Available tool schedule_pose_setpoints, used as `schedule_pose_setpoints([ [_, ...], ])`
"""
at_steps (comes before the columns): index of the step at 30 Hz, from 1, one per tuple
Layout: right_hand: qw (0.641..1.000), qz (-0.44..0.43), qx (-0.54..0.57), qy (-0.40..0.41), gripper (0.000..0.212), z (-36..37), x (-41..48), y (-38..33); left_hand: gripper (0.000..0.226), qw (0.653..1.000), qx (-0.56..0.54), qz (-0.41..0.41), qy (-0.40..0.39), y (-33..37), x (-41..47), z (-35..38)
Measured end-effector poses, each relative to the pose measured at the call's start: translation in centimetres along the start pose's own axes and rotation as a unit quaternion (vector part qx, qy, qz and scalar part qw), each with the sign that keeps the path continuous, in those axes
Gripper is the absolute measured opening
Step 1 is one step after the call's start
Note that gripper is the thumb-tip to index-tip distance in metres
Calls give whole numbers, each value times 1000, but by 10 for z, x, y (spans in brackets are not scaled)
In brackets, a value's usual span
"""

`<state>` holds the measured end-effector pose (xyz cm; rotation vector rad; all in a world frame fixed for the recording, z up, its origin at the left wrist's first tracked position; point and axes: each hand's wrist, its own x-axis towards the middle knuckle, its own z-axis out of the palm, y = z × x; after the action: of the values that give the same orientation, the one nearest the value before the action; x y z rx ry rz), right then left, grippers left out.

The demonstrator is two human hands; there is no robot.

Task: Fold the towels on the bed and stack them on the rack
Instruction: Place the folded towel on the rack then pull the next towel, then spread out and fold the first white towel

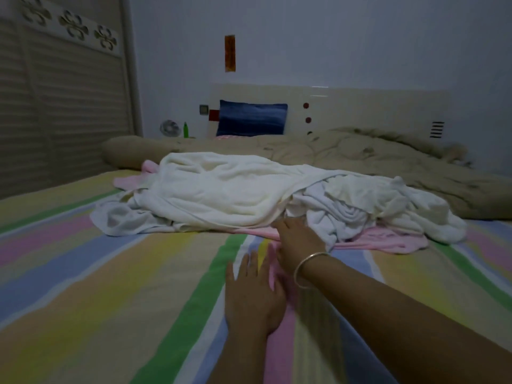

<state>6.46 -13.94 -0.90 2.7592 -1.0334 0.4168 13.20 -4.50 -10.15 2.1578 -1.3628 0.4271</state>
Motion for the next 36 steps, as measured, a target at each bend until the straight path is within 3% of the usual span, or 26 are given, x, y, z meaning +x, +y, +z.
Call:
schedule_pose_setpoints([
  [5, 997, -18, -76, 11, 62, 27, 106, 22, 50, 993, -58, -39, 98, -1, 38, 25],
  [8, 990, -28, -138, -13, 61, 55, 133, 32, 33, 947, -222, -170, 158, -2, 39, 6],
  [10, 985, -25, -171, -26, 56, 71, 133, 27, 37, 927, -254, -211, 177, -3, 35, -2],
  [13, 974, -36, -224, 21, 34, 81, 129, 19, 40, 914, -279, -208, 208, -5, 33, -2],
  [16, 974, -66, -211, 54, 30, 93, 124, 14, 58, 919, -262, -211, 208, -9, 36, 0],
  [19, 993, -60, -57, 90, 25, 93, 100, 15, 75, 937, -244, -176, 177, -9, 34, 2],
  [22, 983, -60, 66, 161, 25, 76, 58, 11, 81, 952, -220, -129, 167, -12, 31, 6],
  [24, 981, -40, 72, 176, 30, 64, 28, 4, 71, 972, -165, -85, 147, -14, 30, 6],
  [26, 980, -19, 57, 188, 34, 55, -9, -1, 41, 983, -134, -24, 124, -14, 24, 3],
  [28, 984, 5, 37, 176, 35, 42, -48, -1, 17, 985, -122, 34, 115, -11, 12, -5],
  [30, 991, 11, 16, 129, 34, 26, -84, 0, 9, 990, -100, 82, 62, -3, -12, -22],
  [33, 999, -22, 14, 35, 32, -9, -125, -4, 13, 991, -68, 115, -25, 5, -52, -62],
  [36, 996, -78, 31, -35, 41, -52, -175, -23, 20, 984, -15, 168, -53, 9, -99, -117],
])
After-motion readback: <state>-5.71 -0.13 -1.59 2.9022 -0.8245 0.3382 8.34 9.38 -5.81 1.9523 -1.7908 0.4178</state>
